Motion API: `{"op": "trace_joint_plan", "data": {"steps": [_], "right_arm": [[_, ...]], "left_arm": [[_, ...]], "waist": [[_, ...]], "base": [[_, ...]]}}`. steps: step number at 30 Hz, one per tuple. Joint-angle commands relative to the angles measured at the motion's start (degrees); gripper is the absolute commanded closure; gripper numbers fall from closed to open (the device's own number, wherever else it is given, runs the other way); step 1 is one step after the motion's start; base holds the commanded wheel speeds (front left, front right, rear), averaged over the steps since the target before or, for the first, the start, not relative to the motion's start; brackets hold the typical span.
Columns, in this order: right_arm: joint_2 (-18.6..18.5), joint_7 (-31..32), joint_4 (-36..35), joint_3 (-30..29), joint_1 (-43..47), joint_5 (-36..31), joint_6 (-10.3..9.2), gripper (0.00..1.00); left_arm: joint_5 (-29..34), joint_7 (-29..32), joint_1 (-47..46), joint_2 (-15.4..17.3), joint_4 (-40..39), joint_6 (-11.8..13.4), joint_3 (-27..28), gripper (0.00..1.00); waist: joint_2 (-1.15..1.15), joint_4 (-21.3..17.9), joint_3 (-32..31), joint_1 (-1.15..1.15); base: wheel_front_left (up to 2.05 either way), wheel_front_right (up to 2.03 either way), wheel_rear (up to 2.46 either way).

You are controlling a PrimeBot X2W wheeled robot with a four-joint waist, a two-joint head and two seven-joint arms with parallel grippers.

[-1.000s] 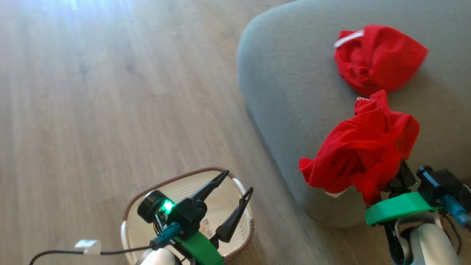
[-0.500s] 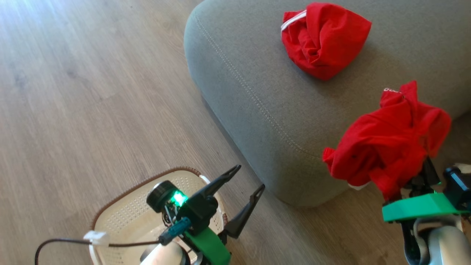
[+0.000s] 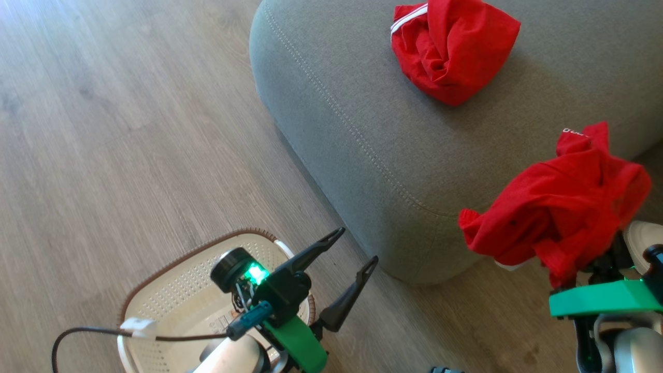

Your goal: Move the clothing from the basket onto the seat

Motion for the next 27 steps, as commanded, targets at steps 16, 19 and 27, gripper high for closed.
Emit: {"op": "trace_joint_plan", "data": {"steps": [16,19,27], "right_arm": [[-2.96,-0.38,-1.52,3.66,-20.96,-1.42,-0.01,1.0],[-4.96,-0.38,0.56,2.16,-28.63,0.13,-0.01,1.0],[-9.18,-0.38,7.8,-2.22,-43.15,3.46,-0.01,1.0]], "left_arm": [[1.17,-0.29,-2.11,7.0,-4.59,-0.06,4.71,0.0],[1.56,-0.29,-2.89,9.2,-5.59,-0.06,3.53,0.0],[1.67,-0.29,-5.58,12.92,-6.63,-0.06,1.5,0.0]], "waist": [[0.0,-0.89,10.31,0.0],[0.0,0.22,14.15,0.0],[0.0,2.74,20.3,0.0]], "base": [[0.0,0.0,0.0],[0.0,0.0,0.0],[0.0,0.0,0.0]]}}
